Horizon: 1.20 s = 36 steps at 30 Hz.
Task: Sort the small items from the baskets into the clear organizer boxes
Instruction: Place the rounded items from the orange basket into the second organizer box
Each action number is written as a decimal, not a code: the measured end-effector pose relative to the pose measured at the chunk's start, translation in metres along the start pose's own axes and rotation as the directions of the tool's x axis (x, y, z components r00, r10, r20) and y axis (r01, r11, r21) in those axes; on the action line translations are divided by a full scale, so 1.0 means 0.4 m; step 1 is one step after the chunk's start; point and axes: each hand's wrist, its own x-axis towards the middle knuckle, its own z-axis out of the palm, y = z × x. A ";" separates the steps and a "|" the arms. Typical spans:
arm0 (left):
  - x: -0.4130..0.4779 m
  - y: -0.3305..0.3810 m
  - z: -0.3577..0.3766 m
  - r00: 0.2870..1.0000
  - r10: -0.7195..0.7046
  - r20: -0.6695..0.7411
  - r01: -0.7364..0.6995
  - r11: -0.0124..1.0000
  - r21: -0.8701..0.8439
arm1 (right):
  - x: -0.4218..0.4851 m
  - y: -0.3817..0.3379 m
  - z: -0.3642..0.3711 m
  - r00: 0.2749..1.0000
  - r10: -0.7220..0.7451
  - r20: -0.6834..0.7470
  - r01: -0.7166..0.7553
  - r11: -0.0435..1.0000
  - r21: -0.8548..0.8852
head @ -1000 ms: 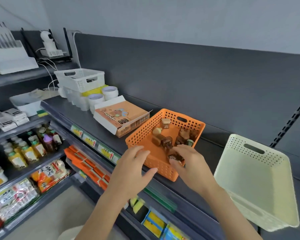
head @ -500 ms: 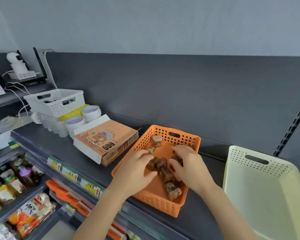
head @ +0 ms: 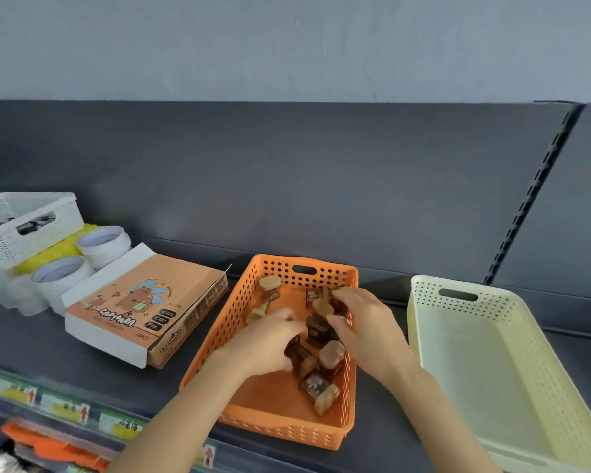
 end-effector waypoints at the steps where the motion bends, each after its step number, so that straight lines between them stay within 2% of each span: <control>1: 0.004 -0.001 0.001 1.000 0.018 0.019 -0.018 1.000 0.007 | 0.001 -0.001 0.000 1.000 0.012 -0.007 -0.012 1.000 -0.006; 6: 0.014 -0.007 0.015 0.995 0.082 0.053 -0.085 0.995 0.057 | -0.006 -0.016 -0.001 0.999 0.042 -0.026 -0.043 0.998 -0.035; 10: 0.015 -0.010 0.014 0.993 0.114 0.021 -0.115 0.991 0.063 | -0.016 -0.023 0.001 0.998 0.053 -0.036 -0.055 0.997 -0.053; 15: -0.007 -0.036 -0.008 0.991 0.060 -0.121 -0.063 0.998 -0.023 | -0.007 -0.043 0.008 0.998 0.055 -0.035 -0.057 0.997 -0.059; 20: -0.061 -0.085 -0.042 0.935 -0.108 -0.337 0.043 0.980 -0.194 | 0.002 -0.058 0.034 1.000 -0.005 -0.007 0.004 0.999 -0.036; 23: -0.086 -0.111 -0.051 0.872 -0.199 -0.446 0.082 0.960 -0.268 | 0.015 -0.075 0.066 0.996 -0.066 0.056 0.067 0.998 -0.017; 26: -0.105 -0.118 -0.043 0.827 -0.253 -0.502 0.094 0.943 -0.320 | 0.044 -0.101 0.107 0.973 -0.140 0.183 0.144 0.989 -0.013; 32: -0.143 -0.143 -0.054 0.734 -0.360 -0.575 0.131 0.907 -0.400 | 0.116 -0.119 0.157 0.895 -0.186 0.405 0.272 0.948 -0.165; 36: -0.155 -0.161 -0.051 0.734 -0.373 -0.568 0.146 0.903 -0.404 | 0.136 -0.119 0.184 0.826 -0.205 0.525 0.370 0.900 -0.231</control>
